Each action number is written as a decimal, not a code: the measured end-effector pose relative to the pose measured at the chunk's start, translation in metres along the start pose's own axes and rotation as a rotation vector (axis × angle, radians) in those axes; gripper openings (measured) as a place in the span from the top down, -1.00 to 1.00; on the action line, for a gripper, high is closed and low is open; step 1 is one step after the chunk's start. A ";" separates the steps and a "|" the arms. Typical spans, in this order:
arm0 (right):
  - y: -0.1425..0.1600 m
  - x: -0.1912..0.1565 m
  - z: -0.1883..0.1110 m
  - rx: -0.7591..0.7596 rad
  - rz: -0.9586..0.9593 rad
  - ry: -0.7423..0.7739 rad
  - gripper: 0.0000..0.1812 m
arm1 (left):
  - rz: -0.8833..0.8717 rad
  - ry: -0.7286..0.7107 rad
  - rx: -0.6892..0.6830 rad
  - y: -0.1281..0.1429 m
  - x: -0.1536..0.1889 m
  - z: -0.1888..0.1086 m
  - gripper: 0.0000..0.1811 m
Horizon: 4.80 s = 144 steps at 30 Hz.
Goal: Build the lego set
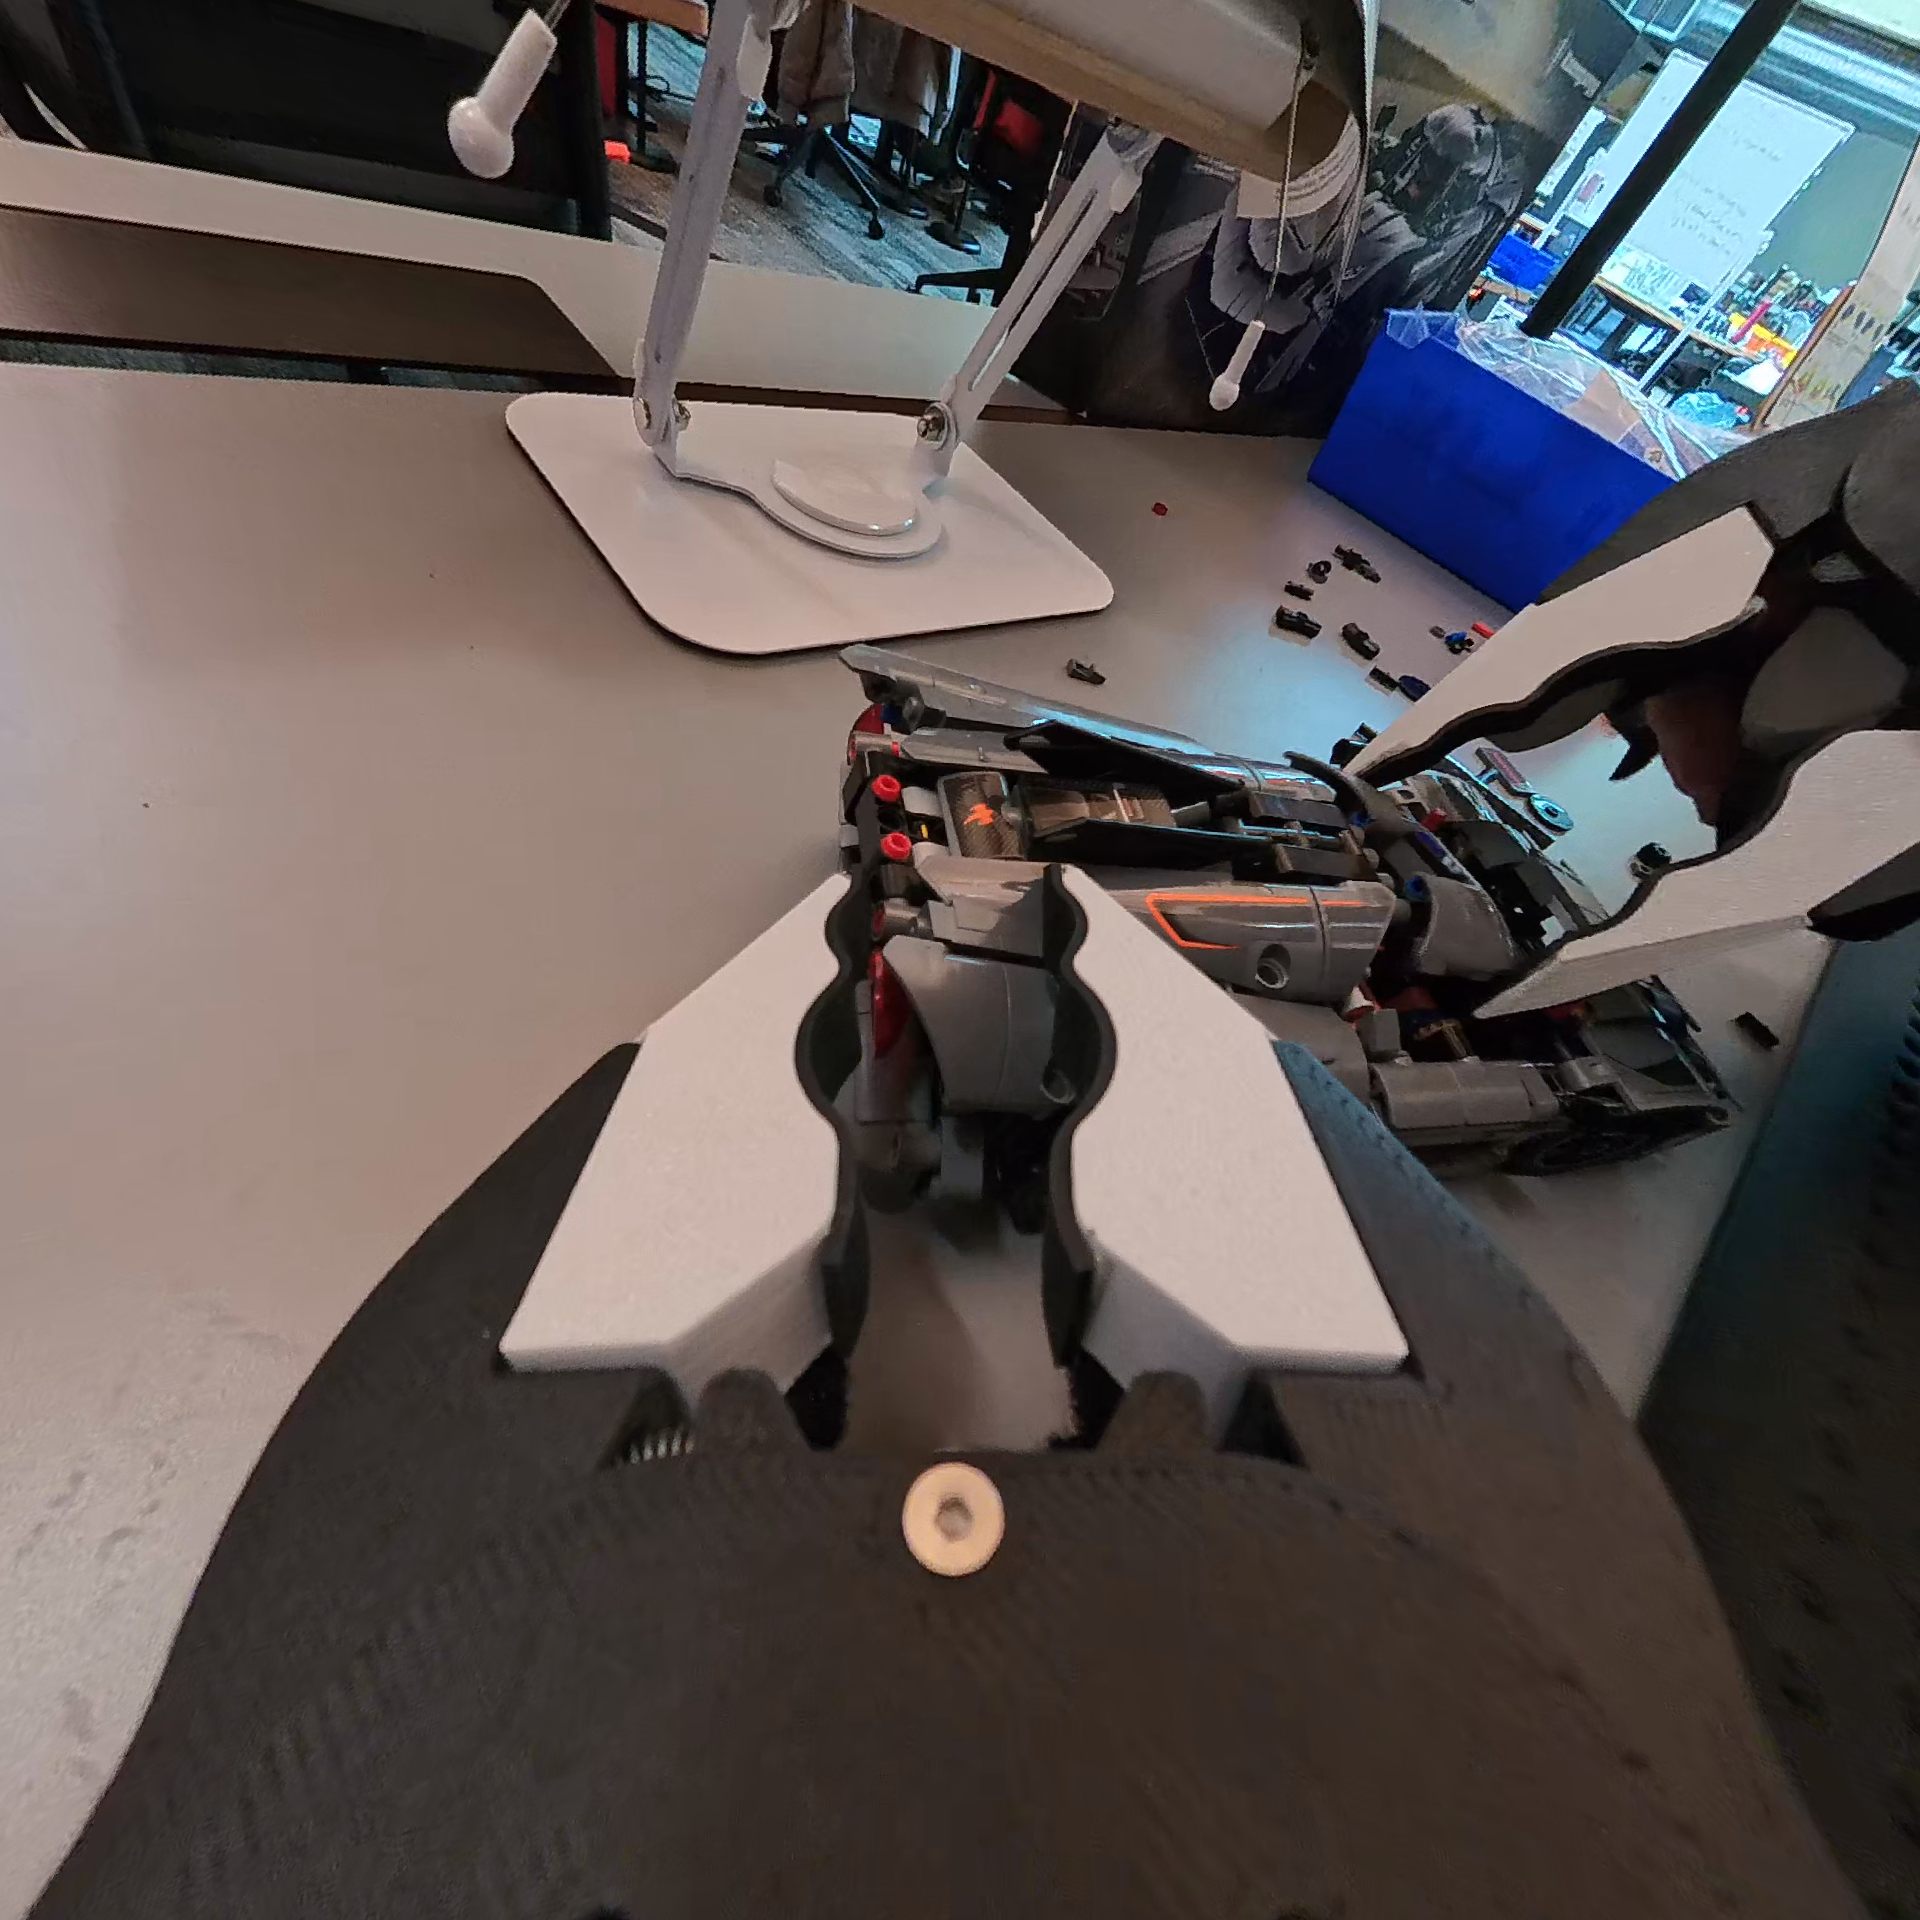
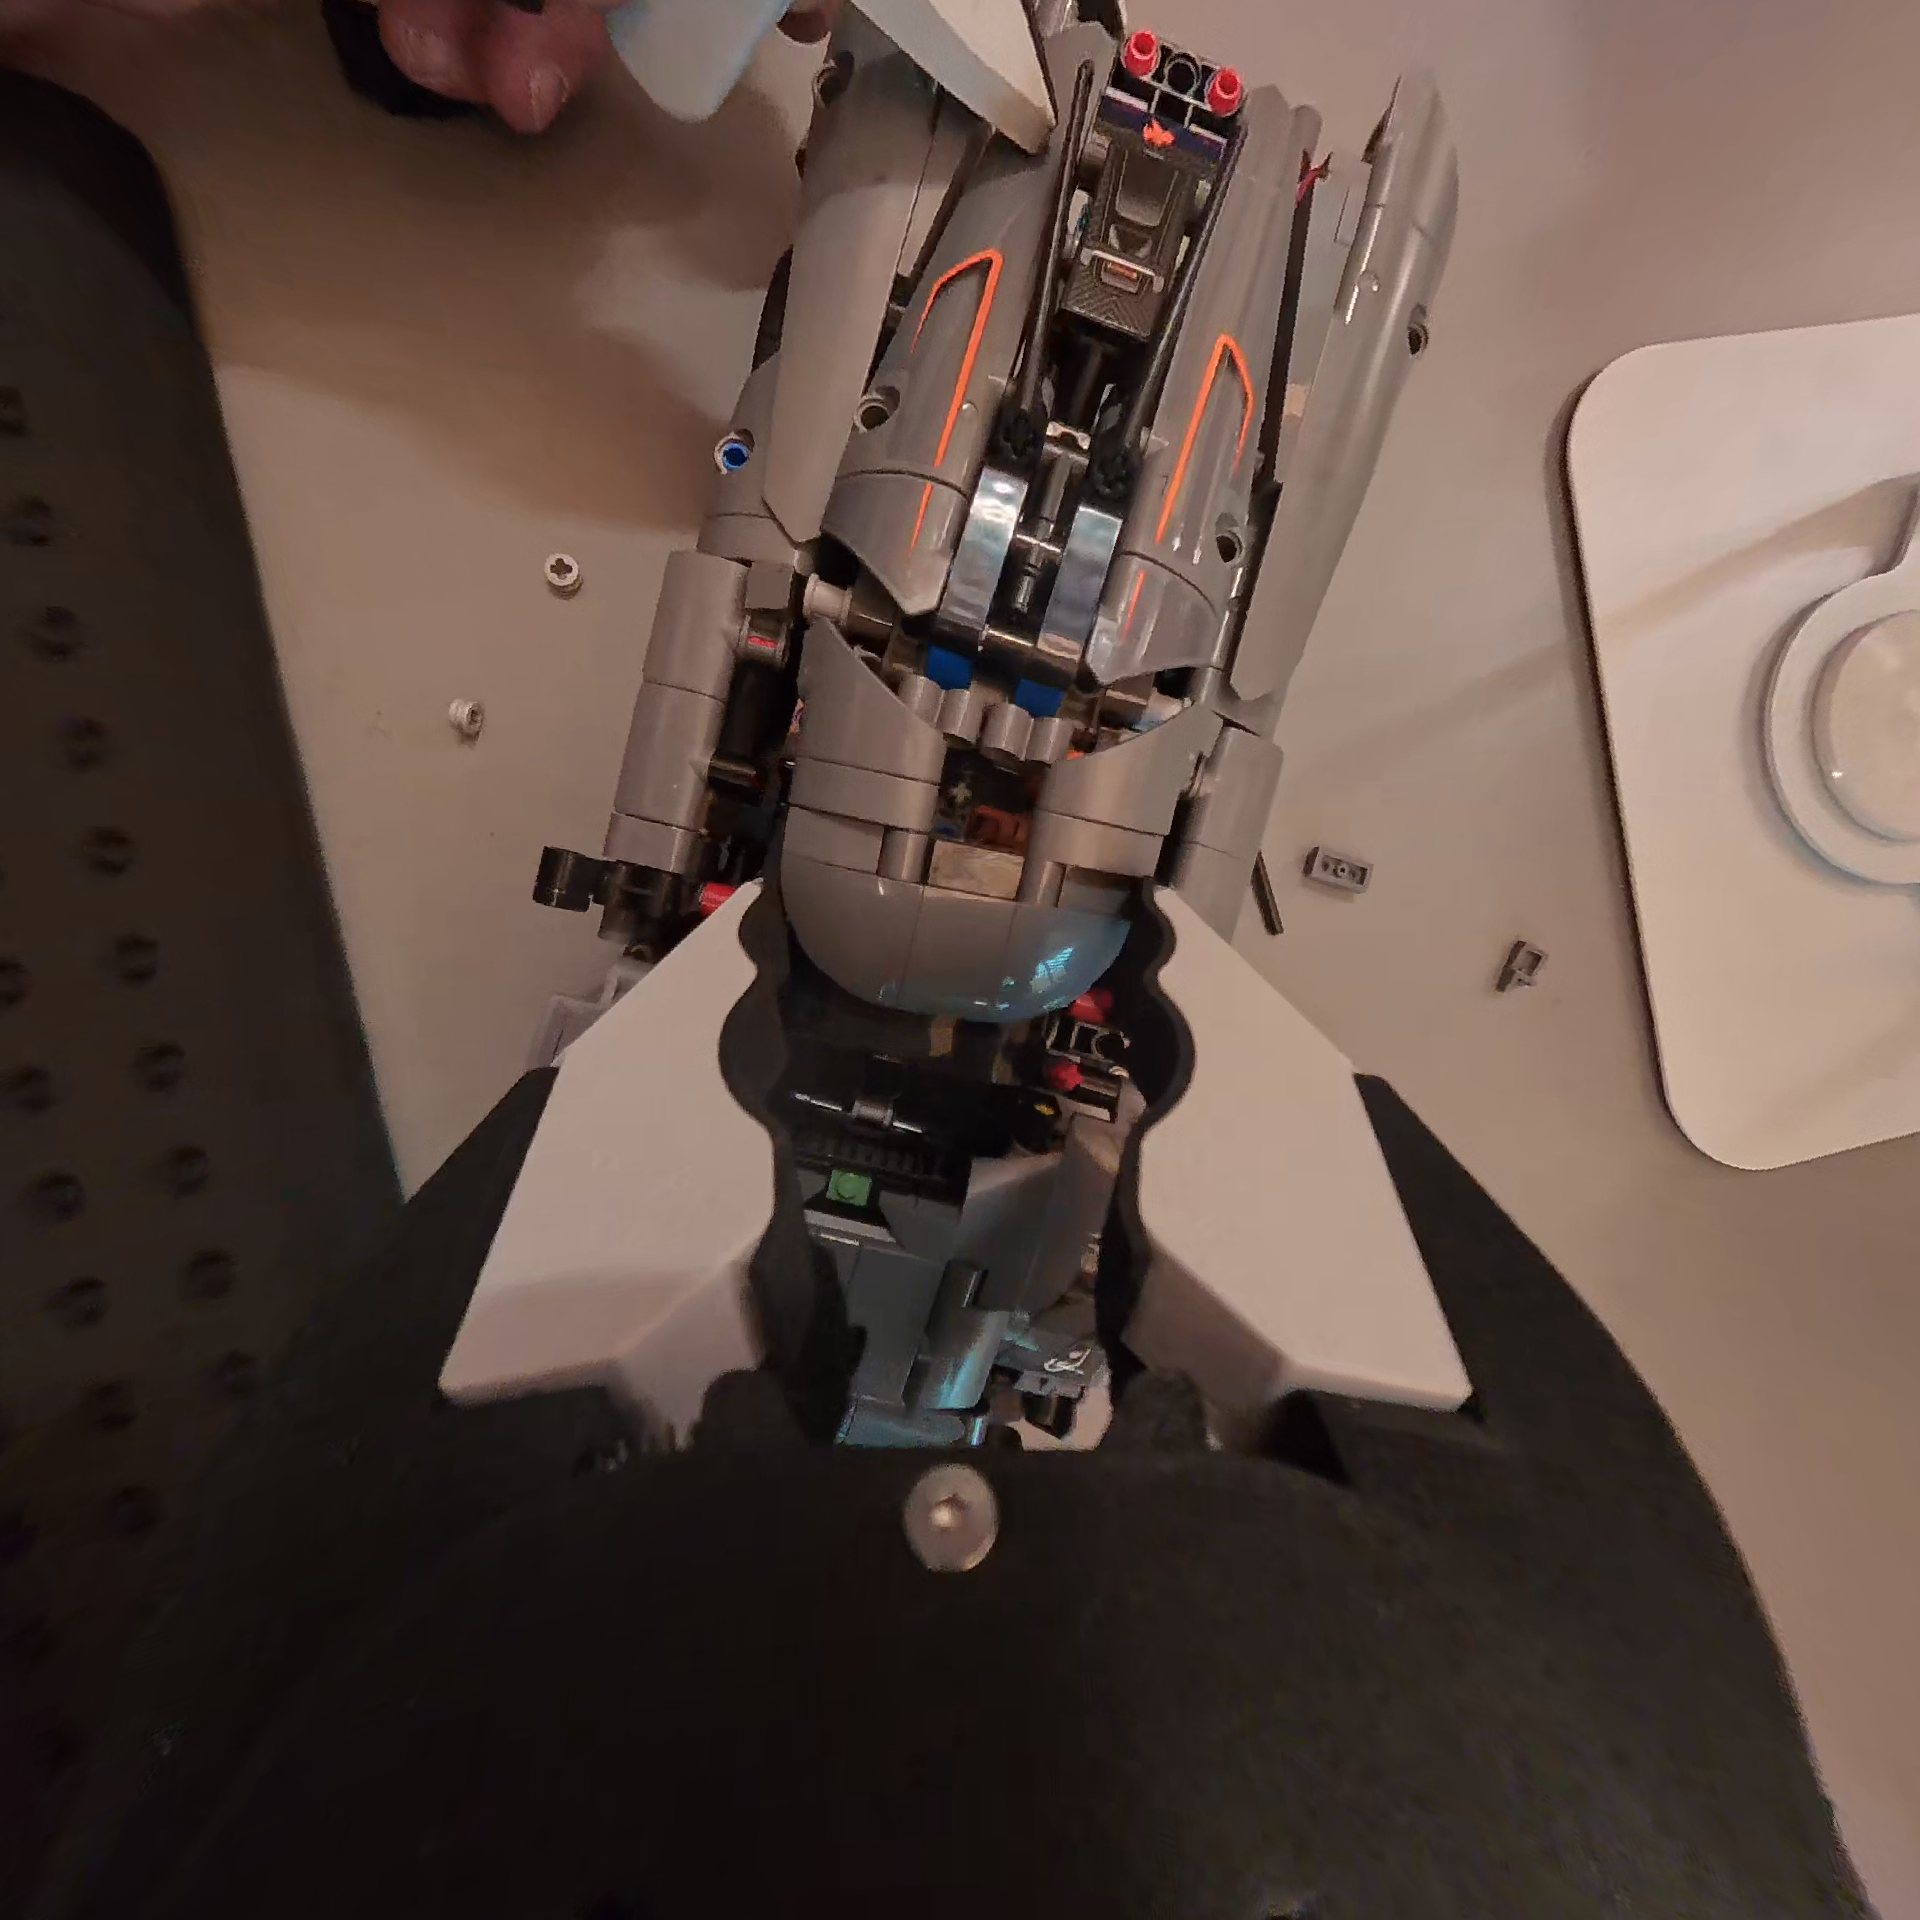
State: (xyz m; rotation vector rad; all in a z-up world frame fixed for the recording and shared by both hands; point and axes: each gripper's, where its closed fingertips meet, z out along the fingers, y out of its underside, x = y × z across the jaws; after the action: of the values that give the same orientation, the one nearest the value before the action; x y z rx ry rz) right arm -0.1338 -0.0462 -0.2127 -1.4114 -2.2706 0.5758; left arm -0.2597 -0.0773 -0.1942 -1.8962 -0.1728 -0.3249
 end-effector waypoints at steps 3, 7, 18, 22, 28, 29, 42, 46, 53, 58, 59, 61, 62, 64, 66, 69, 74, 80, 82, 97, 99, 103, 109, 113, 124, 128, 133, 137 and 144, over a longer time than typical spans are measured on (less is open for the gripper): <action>-0.002 0.000 0.000 0.031 0.018 -0.017 0.29 | -0.005 -0.004 0.003 0.000 -0.001 0.000 0.66; -0.004 0.001 0.001 0.066 0.020 -0.016 0.28 | -0.008 -0.006 0.007 -0.001 -0.002 -0.001 0.66; -0.003 -0.001 0.000 0.115 0.025 -0.030 0.28 | -0.002 -0.004 0.008 -0.001 -0.001 -0.001 0.68; -0.001 -0.002 -0.002 0.132 0.063 -0.068 0.28 | 0.015 -0.003 0.003 -0.001 0.000 0.000 0.69; 0.000 -0.003 -0.003 0.103 0.052 -0.074 0.28 | 0.022 -0.003 0.001 -0.001 0.001 0.000 0.70; 0.001 -0.003 -0.004 0.092 0.046 -0.072 0.28 | 0.025 -0.003 0.000 0.000 0.002 0.001 0.70; -0.001 -0.002 -0.004 0.082 0.016 -0.023 0.24 | 0.036 0.003 -0.006 0.000 0.003 0.001 0.71; -0.003 -0.002 -0.003 0.097 0.010 -0.020 0.27 | 0.040 0.005 -0.008 0.001 0.004 0.001 0.72; -0.004 0.000 -0.005 0.110 -0.035 0.009 0.28 | 0.039 0.006 -0.010 0.001 0.005 0.001 0.72; -0.001 0.000 -0.005 0.121 -0.063 0.031 0.28 | 0.042 0.009 -0.012 0.001 0.007 0.001 0.72; -0.001 0.001 -0.005 0.123 -0.072 0.043 0.28 | 0.044 0.009 -0.013 0.002 0.007 0.001 0.72; -0.001 0.000 -0.005 0.125 -0.067 0.039 0.28 | 0.045 0.011 -0.015 0.002 0.007 0.001 0.72; -0.001 0.000 -0.005 0.124 -0.061 0.039 0.28 | 0.046 0.009 -0.015 0.002 0.007 0.001 0.72; -0.001 0.000 -0.005 0.121 -0.050 0.038 0.28 | 0.045 0.010 -0.015 0.002 0.007 0.001 0.72; -0.001 0.001 -0.005 0.117 -0.048 0.044 0.28 | 0.045 0.010 -0.015 0.002 0.007 0.001 0.72; -0.001 0.000 -0.005 0.111 -0.030 0.047 0.28 | 0.043 0.011 -0.015 0.002 0.007 0.001 0.72; -0.001 0.000 -0.005 0.098 0.009 0.045 0.28 | 0.041 0.012 -0.014 0.002 0.008 0.002 0.72; -0.003 0.000 -0.006 0.101 0.065 0.044 0.28 | 0.041 0.009 -0.013 0.002 0.007 0.002 0.73; -0.002 0.000 -0.004 0.099 0.077 0.053 0.28 | 0.039 0.007 -0.013 0.002 0.007 0.002 0.73; -0.013 0.002 -0.011 0.238 0.159 0.064 0.28 | 0.037 -0.004 -0.008 0.001 0.005 0.001 0.73; -0.013 0.002 -0.011 0.250 0.160 0.079 0.28 | 0.032 -0.005 -0.007 0.001 0.005 0.001 0.73; -0.015 0.002 -0.012 0.276 0.177 0.091 0.29 | 0.034 -0.007 -0.007 0.001 0.005 0.001 0.73; -0.016 0.002 -0.012 0.304 0.193 0.112 0.29 | 0.033 -0.013 -0.007 0.001 0.004 0.001 0.73; -0.016 0.001 -0.011 0.318 0.196 0.134 0.29 | 0.030 -0.013 -0.007 0.001 0.004 0.001 0.73; -0.014 0.000 -0.008 0.305 0.193 0.169 0.30 | 0.023 -0.016 -0.006 0.001 0.002 0.002 0.73; -0.013 0.000 -0.006 0.289 0.216 0.164 0.30 | 0.023 -0.017 -0.006 0.001 0.002 0.002 0.74; -0.013 -0.001 -0.005 0.291 0.264 0.162 0.30 | 0.021 -0.021 -0.006 0.001 0.002 0.002 0.74; -0.013 -0.001 -0.005 0.298 0.265 0.173 0.31 | 0.020 -0.023 -0.005 0.001 0.002 0.002 0.74; -0.016 -0.002 -0.006 0.305 0.240 0.200 0.31 | 0.016 -0.028 -0.003 0.000 0.001 0.002 0.74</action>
State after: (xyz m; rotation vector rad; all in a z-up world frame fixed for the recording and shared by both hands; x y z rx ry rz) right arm -0.1413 -0.0535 -0.1991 -1.5178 -1.7851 0.7795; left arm -0.2588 -0.0755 -0.1952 -1.9052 -0.1758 -0.2876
